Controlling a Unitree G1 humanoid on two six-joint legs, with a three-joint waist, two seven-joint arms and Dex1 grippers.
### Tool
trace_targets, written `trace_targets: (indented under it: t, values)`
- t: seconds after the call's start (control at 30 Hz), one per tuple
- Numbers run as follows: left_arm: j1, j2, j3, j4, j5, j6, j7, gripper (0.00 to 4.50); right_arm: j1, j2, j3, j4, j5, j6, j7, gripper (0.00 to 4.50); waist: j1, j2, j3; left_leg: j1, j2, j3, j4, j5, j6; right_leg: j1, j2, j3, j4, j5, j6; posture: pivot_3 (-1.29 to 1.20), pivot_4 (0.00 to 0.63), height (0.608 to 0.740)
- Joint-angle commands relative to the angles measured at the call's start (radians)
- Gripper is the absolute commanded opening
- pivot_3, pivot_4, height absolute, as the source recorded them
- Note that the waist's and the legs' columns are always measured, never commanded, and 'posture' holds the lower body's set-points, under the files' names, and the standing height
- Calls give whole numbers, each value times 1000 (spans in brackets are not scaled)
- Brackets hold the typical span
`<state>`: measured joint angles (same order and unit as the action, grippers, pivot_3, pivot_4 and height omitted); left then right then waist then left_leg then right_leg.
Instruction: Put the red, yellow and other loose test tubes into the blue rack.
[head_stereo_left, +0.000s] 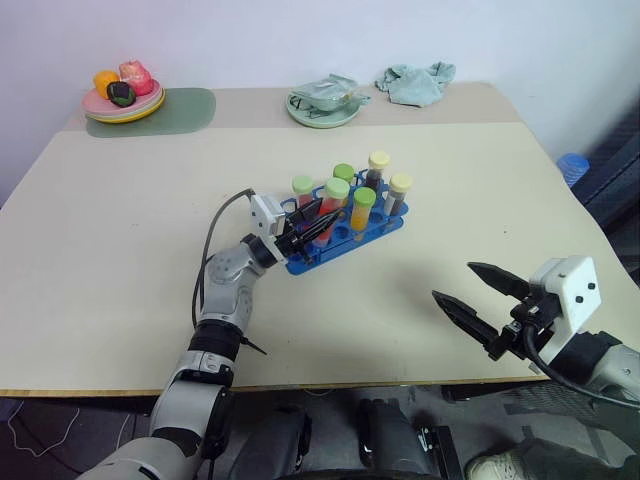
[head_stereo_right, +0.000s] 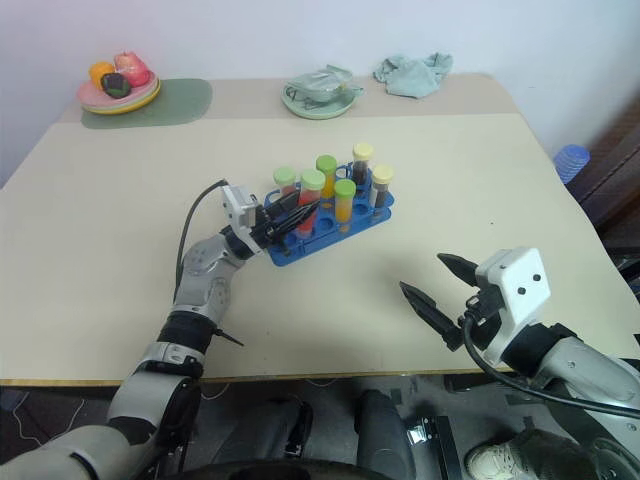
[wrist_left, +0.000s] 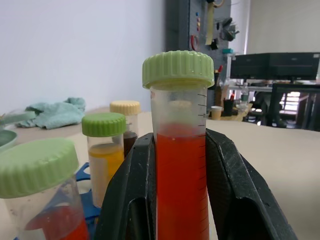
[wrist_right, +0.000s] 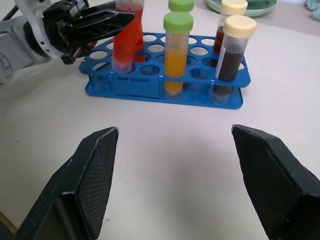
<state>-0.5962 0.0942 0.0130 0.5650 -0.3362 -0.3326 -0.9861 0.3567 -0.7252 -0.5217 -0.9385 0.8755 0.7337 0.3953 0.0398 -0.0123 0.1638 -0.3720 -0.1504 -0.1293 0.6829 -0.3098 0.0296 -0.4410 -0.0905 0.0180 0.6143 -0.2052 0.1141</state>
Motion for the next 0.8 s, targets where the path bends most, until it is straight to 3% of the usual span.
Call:
trace_targets:
  t: [0.03,0.37,0.63,0.67,0.7,0.8]
  values:
    - [-6,-4,-10,16,9,1,-4,752,-1,-11,-35,-18,19,-16,3,3714,0,0,0,0,0,0,0,0,0,0,0,0,0,0,0,0,150,740]
    - [-73,-21,-5,143,61,-66,36,752,-4,-16,-36,-23,26,-15,-7,3714,2,0,0,0,0,0,0,0,0,1,0,0,0,0,0,0,150,740]
    - [-68,-22,0,139,48,-56,24,752,-11,-16,-27,-23,22,-17,-14,3714,2,0,-1,0,0,0,0,0,0,1,0,0,0,0,0,0,150,740]
    - [-61,-23,2,126,39,-49,18,1551,-12,-16,-25,-22,20,-18,-14,3714,2,0,-1,0,0,0,0,0,0,1,0,0,0,0,0,0,150,740]
    - [-55,-23,4,116,35,-44,19,1825,-13,-16,-24,-21,19,-19,-14,3714,2,0,-1,0,0,0,0,0,0,1,0,0,0,0,0,0,150,740]
    - [-38,-25,5,86,33,-39,29,3194,-15,-16,-20,-17,15,-20,-10,3714,-1,0,-1,0,0,0,0,0,0,0,0,0,0,0,0,0,150,740]
